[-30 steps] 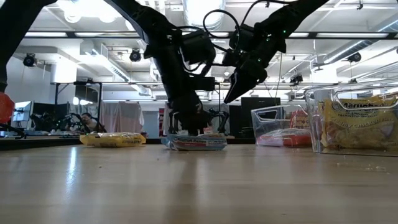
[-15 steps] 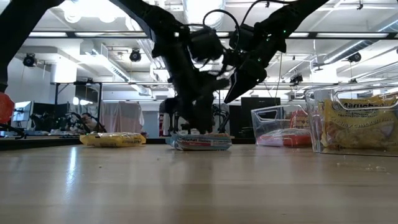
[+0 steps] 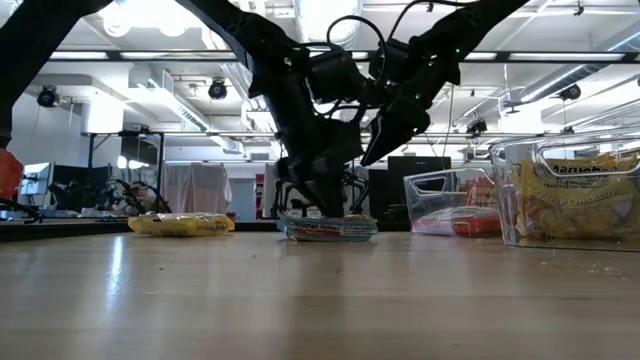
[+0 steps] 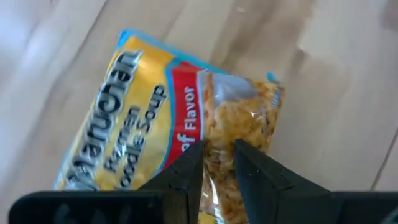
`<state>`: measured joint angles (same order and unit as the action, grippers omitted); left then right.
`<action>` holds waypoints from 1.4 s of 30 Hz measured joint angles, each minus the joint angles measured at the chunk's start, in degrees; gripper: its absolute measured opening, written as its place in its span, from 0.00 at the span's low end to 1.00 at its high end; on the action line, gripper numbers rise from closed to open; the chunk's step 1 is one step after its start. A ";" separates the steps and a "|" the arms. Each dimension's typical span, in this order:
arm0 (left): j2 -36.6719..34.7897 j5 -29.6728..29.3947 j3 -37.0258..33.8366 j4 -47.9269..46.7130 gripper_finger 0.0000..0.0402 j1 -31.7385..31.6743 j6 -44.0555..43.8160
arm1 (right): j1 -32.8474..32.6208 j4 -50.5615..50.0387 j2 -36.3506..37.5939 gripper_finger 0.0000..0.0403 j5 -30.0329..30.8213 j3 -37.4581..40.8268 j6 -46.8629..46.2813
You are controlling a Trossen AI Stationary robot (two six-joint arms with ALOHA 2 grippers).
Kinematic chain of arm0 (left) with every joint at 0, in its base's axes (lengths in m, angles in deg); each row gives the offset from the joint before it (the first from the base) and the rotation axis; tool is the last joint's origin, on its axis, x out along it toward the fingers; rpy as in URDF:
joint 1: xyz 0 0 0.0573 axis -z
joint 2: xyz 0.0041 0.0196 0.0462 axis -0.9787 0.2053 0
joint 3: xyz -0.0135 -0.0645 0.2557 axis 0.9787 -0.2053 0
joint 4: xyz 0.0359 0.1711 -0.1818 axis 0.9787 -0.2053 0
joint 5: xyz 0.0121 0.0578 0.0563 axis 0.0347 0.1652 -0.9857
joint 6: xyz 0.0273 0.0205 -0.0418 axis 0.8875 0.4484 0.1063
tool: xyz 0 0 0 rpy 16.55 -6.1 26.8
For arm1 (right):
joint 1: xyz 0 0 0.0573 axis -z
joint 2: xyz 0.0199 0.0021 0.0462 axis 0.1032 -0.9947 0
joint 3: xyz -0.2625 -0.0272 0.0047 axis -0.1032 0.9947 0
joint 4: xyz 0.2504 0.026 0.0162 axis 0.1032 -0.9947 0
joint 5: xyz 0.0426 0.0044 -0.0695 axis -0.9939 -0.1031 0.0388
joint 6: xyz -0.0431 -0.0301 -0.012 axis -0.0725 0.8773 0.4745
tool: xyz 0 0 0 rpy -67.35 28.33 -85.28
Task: Sort Maruchan noodles
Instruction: Put the blue noodle pack into the bottom transparent bin
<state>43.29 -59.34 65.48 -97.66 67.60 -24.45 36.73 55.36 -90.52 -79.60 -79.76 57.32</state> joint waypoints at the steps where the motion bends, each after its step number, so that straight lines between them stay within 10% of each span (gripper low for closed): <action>1: 0.04 0.16 0.00 -0.02 0.19 -0.06 4.29 | 0.00 0.00 0.00 0.44 0.01 0.00 0.01; 9: 0.04 2.17 -0.04 -1.45 0.19 -0.44 32.70 | 0.00 -0.04 0.00 0.44 0.02 0.00 -0.10; 15: -0.80 2.76 -0.25 -2.48 0.19 -1.16 38.31 | 0.00 -0.07 0.00 0.44 0.02 0.02 -0.73; 42: -5.62 -1.35 -0.48 -1.84 0.19 -0.75 -25.20 | -0.01 0.43 -0.02 0.44 -0.01 0.02 0.95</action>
<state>37.67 -60.69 65.00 -99.50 66.85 -49.65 36.72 55.80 -90.54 -79.61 -79.74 58.27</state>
